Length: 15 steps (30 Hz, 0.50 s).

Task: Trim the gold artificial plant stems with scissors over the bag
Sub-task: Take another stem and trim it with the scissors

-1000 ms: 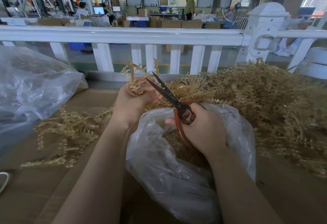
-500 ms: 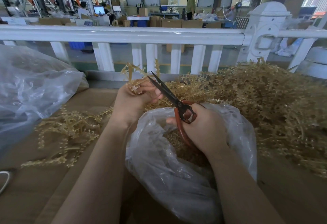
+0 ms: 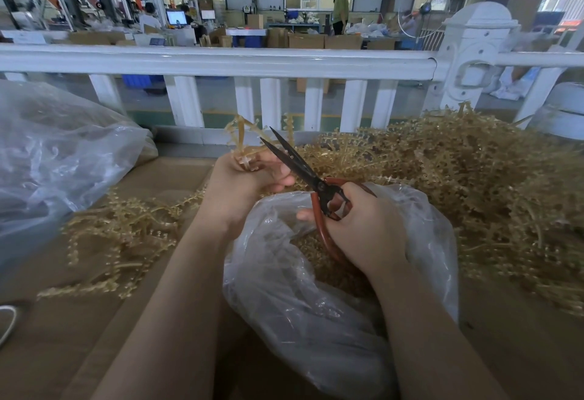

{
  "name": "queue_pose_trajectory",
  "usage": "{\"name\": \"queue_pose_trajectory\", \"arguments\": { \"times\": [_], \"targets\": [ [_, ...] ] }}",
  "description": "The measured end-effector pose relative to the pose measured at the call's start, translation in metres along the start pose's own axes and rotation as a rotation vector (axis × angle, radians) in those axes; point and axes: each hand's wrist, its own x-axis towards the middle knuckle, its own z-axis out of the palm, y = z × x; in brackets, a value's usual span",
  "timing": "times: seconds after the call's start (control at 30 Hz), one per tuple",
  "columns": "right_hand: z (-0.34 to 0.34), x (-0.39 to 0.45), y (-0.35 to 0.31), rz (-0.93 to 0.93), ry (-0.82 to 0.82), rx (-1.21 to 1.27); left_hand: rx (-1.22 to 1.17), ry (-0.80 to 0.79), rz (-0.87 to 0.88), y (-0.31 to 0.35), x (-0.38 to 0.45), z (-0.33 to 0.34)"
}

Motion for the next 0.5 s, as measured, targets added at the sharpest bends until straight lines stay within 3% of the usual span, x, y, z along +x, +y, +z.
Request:
{"name": "queue_pose_trajectory", "arguments": {
  "times": [0.5],
  "targets": [
    [-0.0017,0.0012,0.0016,0.048,-0.087,-0.058,0.114,-0.019,0.027,0.0009,-0.0013,-0.0004]
  ]
}}
